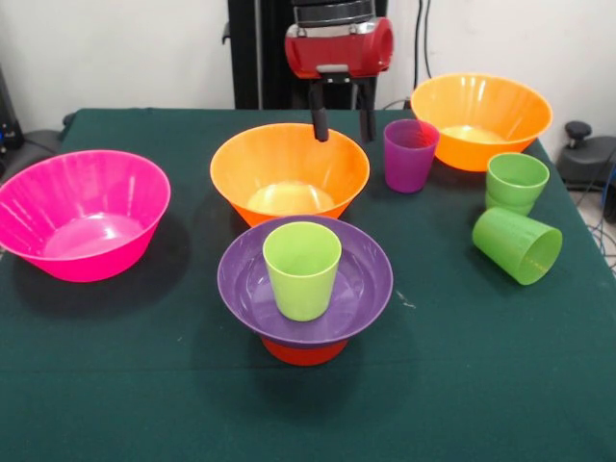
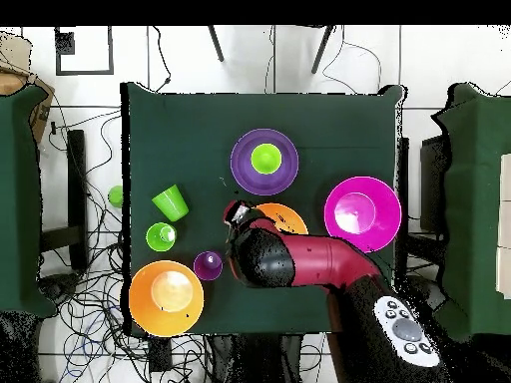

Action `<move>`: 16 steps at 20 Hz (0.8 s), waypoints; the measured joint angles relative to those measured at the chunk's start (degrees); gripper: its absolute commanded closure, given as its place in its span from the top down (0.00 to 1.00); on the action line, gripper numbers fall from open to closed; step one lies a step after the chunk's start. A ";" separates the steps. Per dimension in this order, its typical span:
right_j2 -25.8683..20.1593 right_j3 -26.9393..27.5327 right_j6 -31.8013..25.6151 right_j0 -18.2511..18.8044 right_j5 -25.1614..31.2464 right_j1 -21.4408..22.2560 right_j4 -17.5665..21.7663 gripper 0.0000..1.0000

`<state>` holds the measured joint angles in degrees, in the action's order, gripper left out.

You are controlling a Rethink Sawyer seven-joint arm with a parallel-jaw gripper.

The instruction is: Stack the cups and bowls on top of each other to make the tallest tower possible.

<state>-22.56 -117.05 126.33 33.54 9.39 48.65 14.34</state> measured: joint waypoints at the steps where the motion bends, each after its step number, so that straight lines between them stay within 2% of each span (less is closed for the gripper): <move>1: 0.21 0.00 0.00 -0.53 0.00 0.02 -0.28 1.00; 3: 0.74 0.00 0.00 -2.07 0.00 0.00 -0.91 1.00; 10: 1.76 0.03 0.00 -4.03 0.00 -1.15 -1.69 1.00; 16: 1.96 0.10 0.00 -3.26 -0.01 -4.04 -1.79 1.00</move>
<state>-20.60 -116.95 126.33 30.28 9.38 44.61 12.55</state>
